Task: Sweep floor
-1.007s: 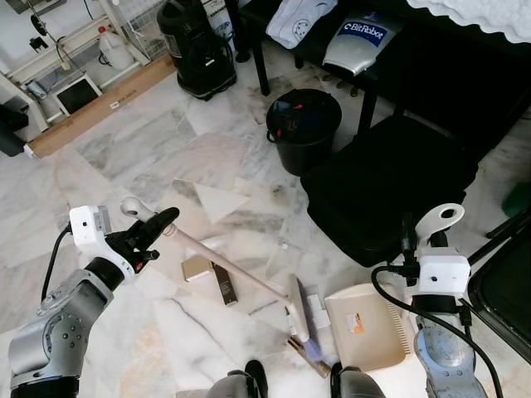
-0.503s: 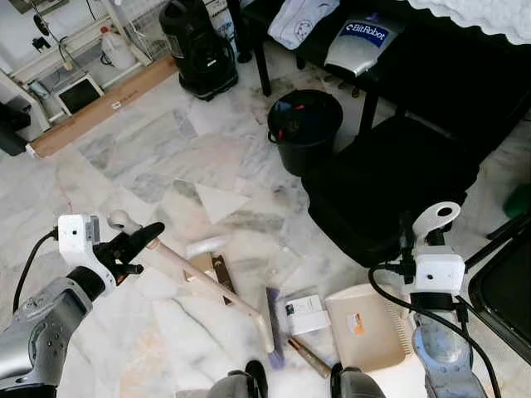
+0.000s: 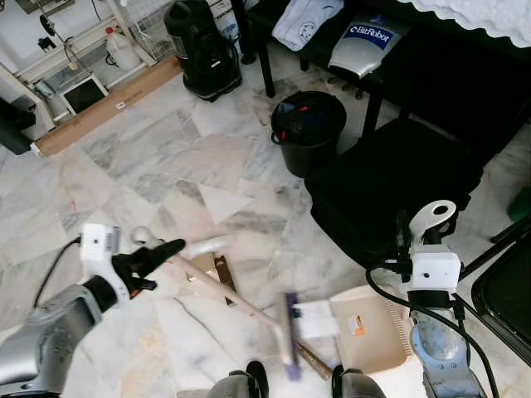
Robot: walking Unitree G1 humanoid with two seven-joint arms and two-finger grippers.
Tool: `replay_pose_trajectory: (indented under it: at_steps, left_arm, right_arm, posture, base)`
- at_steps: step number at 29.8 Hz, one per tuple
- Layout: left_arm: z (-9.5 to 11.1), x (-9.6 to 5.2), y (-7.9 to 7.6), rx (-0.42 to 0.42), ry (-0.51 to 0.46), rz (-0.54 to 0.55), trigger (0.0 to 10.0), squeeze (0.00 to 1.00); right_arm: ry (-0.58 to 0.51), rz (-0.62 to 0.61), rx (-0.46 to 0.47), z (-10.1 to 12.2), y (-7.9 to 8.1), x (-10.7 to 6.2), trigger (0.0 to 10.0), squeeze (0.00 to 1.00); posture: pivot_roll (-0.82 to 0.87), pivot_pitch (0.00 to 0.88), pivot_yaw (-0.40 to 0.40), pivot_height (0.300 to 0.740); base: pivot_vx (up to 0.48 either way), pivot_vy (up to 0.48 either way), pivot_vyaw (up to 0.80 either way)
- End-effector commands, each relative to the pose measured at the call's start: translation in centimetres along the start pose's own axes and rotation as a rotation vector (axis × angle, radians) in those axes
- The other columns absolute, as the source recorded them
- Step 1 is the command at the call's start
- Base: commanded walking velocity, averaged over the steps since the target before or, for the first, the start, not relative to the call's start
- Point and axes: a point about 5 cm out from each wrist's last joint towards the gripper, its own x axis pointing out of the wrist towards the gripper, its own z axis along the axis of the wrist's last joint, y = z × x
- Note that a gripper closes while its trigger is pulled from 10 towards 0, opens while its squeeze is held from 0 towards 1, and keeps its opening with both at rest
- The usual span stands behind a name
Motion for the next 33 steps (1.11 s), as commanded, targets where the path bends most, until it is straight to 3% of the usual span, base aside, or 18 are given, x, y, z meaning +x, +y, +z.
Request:
replay_pose_trajectory:
  at_steps: [1, 7, 12, 15, 19, 24, 27, 33]
  left_arm:
    - [-0.8, 0.1, -0.3, -0.07, 0.025, -0.049, 10.0, 0.0]
    - [-0.6, 1.2, -1.0, -0.131, 0.0, -0.09, 10.0, 0.0]
    - [0.6, 1.2, -1.2, -0.203, -0.084, -0.108, 10.0, 0.0]
    - [1.6, 0.9, -0.7, -0.138, -0.131, -0.055, 10.0, 0.0]
    - [2.0, 0.7, -0.3, -0.111, -0.154, -0.019, 10.0, 0.0]
    - [2.1, 1.0, -0.1, -0.108, -0.173, 0.01, 10.0, 0.0]
    - [1.9, 1.1, -0.2, -0.112, -0.174, 0.009, 10.0, 0.0]
    - [1.7, 1.2, -0.4, -0.111, -0.178, 0.011, 10.0, 0.0]
  right_arm:
    - [0.08, 0.046, -0.003, -1.4, 0.8, -1.3, 10.0, 0.0]
    - [0.078, 0.052, 0.002, -1.4, 0.9, -1.2, 10.0, 0.0]
    - [0.075, 0.054, 0.008, -1.3, 1.1, -0.9, 10.0, 0.0]
    - [0.074, 0.062, 0.003, -1.3, 1.2, -0.8, 10.0, 0.0]
    - [0.071, 0.046, -0.015, -1.2, 0.6, -0.8, 10.0, 0.0]
    - [0.016, -0.018, -0.07, -0.2, -1.2, -0.3, 10.0, 0.0]
    - [-0.009, -0.018, -0.109, 0.1, -1.3, -0.1, 10.0, 0.0]
    - [-0.076, -0.094, -0.101, 1.6, -2.0, 0.8, 10.0, 0.0]
  posture:
    - [0.0, 0.292, 0.193, 0.74]
    - [-0.01, 0.291, 0.193, 0.74]
    - [0.0, 0.284, 0.19, 0.74]
    - [0.0, 0.281, 0.189, 0.74]
    - [-0.01, 0.272, 0.183, 0.74]
    - [-0.02, 0.259, 0.172, 0.74]
    - [-0.02, 0.258, 0.171, 0.74]
    - [-0.03, 0.254, 0.166, 0.74]
  base:
    - [0.0, 0.0, 0.0]
    - [0.0, 0.0, 0.0]
    - [0.0, 0.0, 0.0]
    - [0.0, 0.0, 0.0]
    - [0.0, 0.0, 0.0]
    - [0.0, 0.0, 0.0]
    - [0.0, 0.0, 0.0]
    - [0.0, 0.0, 0.0]
